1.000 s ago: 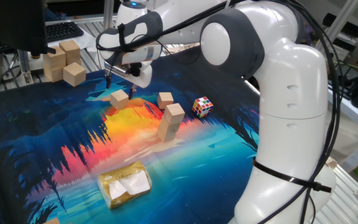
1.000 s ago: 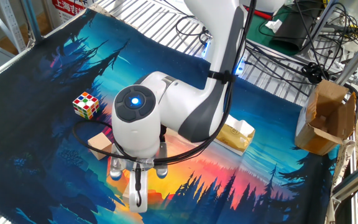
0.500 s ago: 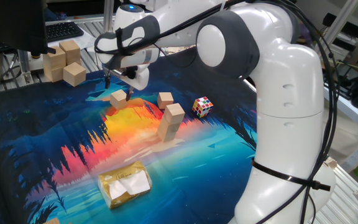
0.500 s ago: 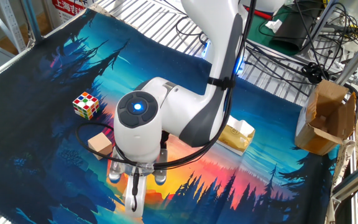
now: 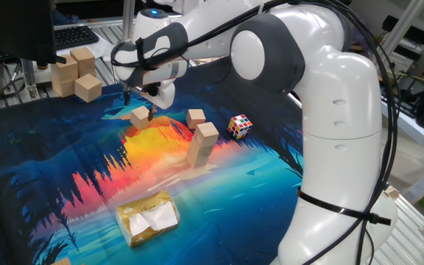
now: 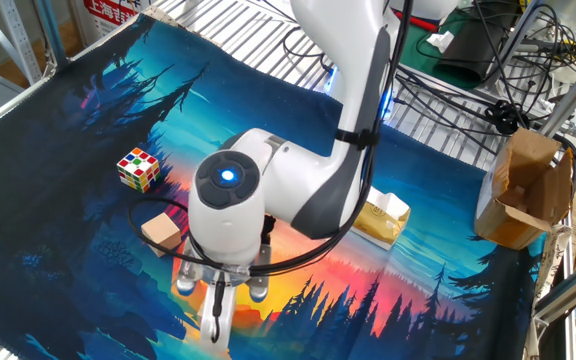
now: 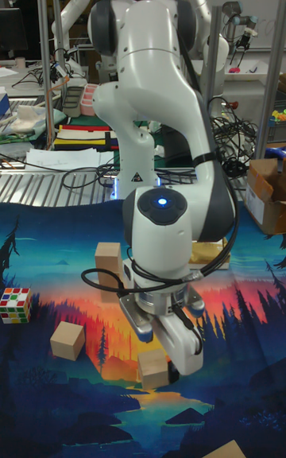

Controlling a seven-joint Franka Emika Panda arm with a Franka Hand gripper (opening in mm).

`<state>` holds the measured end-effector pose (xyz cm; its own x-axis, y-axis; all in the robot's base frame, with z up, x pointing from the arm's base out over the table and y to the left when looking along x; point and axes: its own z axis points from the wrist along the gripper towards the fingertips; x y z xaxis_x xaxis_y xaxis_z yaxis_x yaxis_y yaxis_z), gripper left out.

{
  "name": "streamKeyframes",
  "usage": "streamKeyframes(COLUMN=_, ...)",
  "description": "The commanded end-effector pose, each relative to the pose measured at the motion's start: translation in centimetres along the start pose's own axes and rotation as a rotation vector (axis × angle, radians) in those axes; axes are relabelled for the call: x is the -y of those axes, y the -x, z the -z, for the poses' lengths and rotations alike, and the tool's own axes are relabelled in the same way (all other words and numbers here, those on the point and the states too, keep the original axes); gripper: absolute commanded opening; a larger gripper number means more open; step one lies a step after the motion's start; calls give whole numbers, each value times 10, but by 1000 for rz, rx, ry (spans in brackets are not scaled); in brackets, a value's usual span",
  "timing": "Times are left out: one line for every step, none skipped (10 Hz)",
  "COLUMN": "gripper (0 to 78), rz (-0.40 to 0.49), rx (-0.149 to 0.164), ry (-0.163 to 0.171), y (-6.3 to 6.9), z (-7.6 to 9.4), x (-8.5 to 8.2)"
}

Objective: Stack the blocks in a vertical line of five

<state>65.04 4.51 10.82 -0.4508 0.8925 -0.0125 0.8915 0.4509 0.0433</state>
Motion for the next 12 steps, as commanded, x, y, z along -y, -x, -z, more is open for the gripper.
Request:
streamKeyframes(gripper=775, rz=-8, rx=2, ry=3, y=2, z=0, x=0)
streamKeyframes(gripper=775, rz=-26, rx=2, ry=3, y=4, z=-2, x=0)
streamKeyframes(gripper=775, rz=-42, rx=2, ry=4, y=4, z=-3, x=1)
streamKeyframes(gripper=775, rz=-57, rx=2, ry=4, y=3, z=-3, x=2)
streamKeyframes(gripper=775, rz=-78, rx=4, ry=3, y=3, z=-4, x=3)
streamKeyframes(gripper=775, rz=-94, rx=5, ry=5, y=3, z=-5, x=4)
streamKeyframes(gripper=775, rz=-100, rx=8, ry=6, y=3, z=-7, x=5)
streamKeyframes(gripper=775, rz=-102, rx=15, ry=8, y=4, z=-8, x=6)
streamKeyframes(gripper=775, rz=-108, rx=19, ry=9, y=5, z=-9, x=6)
streamKeyframes(gripper=775, rz=-116, rx=21, ry=9, y=5, z=-9, x=6)
streamKeyframes(gripper=775, rz=-126, rx=23, ry=10, y=5, z=-10, x=7)
streamKeyframes(gripper=775, rz=-138, rx=27, ry=11, y=5, z=-10, x=7)
